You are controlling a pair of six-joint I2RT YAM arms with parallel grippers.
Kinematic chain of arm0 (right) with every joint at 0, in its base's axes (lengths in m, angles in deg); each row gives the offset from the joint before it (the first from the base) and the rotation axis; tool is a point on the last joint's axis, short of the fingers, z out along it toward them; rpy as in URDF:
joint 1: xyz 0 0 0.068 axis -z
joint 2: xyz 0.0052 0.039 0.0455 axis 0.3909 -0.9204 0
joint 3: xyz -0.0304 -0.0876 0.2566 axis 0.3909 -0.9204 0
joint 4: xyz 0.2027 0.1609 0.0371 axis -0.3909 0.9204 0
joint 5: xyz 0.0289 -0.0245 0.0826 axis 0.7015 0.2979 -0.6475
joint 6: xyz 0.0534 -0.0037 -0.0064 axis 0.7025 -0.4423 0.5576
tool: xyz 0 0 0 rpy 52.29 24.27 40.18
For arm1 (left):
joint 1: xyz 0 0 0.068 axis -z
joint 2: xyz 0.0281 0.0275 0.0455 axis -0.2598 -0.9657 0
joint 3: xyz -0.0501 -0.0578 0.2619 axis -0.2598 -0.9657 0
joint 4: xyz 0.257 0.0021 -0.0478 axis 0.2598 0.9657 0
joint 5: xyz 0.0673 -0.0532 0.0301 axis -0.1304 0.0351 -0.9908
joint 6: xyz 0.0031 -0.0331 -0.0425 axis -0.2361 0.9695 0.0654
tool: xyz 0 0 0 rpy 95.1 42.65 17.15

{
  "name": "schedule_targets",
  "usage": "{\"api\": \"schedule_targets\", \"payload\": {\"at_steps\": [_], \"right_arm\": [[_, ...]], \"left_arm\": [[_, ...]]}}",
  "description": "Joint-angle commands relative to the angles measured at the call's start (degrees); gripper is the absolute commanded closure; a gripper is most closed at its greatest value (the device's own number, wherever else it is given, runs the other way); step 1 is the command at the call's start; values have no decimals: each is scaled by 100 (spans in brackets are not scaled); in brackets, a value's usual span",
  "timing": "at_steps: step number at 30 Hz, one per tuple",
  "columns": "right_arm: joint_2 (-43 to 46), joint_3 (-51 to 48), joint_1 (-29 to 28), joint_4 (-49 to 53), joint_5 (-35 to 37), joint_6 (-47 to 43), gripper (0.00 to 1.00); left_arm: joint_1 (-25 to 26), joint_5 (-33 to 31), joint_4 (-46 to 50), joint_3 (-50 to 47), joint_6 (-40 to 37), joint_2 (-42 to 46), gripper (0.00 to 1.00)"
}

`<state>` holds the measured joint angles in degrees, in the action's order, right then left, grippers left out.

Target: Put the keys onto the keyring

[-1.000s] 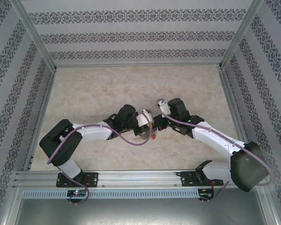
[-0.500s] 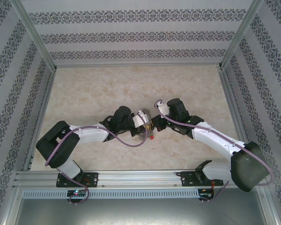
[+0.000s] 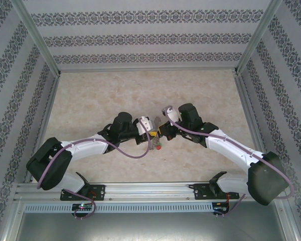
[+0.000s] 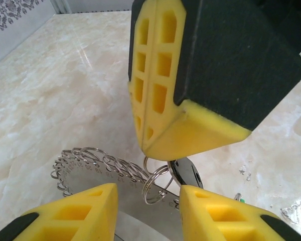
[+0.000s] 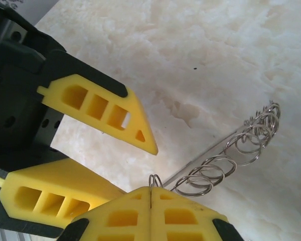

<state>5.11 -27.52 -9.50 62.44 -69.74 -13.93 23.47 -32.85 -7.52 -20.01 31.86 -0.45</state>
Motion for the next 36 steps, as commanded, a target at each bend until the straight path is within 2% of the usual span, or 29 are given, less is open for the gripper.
{"api": "schedule_targets", "payload": {"at_steps": [1, 8, 15, 18, 27, 29, 34, 36], "right_arm": [[69, 239, -53, -179, -298, -170, 100], [69, 225, -115, -205, -209, -197, 100], [95, 220, -141, -194, -251, -206, 100], [91, 230, -158, -228, -268, -200, 100], [104, 207, -161, -229, -253, -185, 100], [113, 187, -168, -241, -250, -193, 100], [117, 189, -161, -221, -233, -200, 100], [112, 189, -159, -220, -226, -201, 100]], "left_arm": [[-128, 307, 91, 75, -103, -6, 62], [-211, 361, 151, 146, -120, -99, 61], [-231, 746, 329, 259, -140, -228, 61], [-228, 882, 506, 363, -213, -307, 64], [-237, 803, 693, 420, -274, -378, 66], [-240, 827, 721, 440, -263, -388, 68], [-244, 856, 841, 542, -260, -373, 83], [-248, 883, 845, 579, -238, -383, 84]]}}
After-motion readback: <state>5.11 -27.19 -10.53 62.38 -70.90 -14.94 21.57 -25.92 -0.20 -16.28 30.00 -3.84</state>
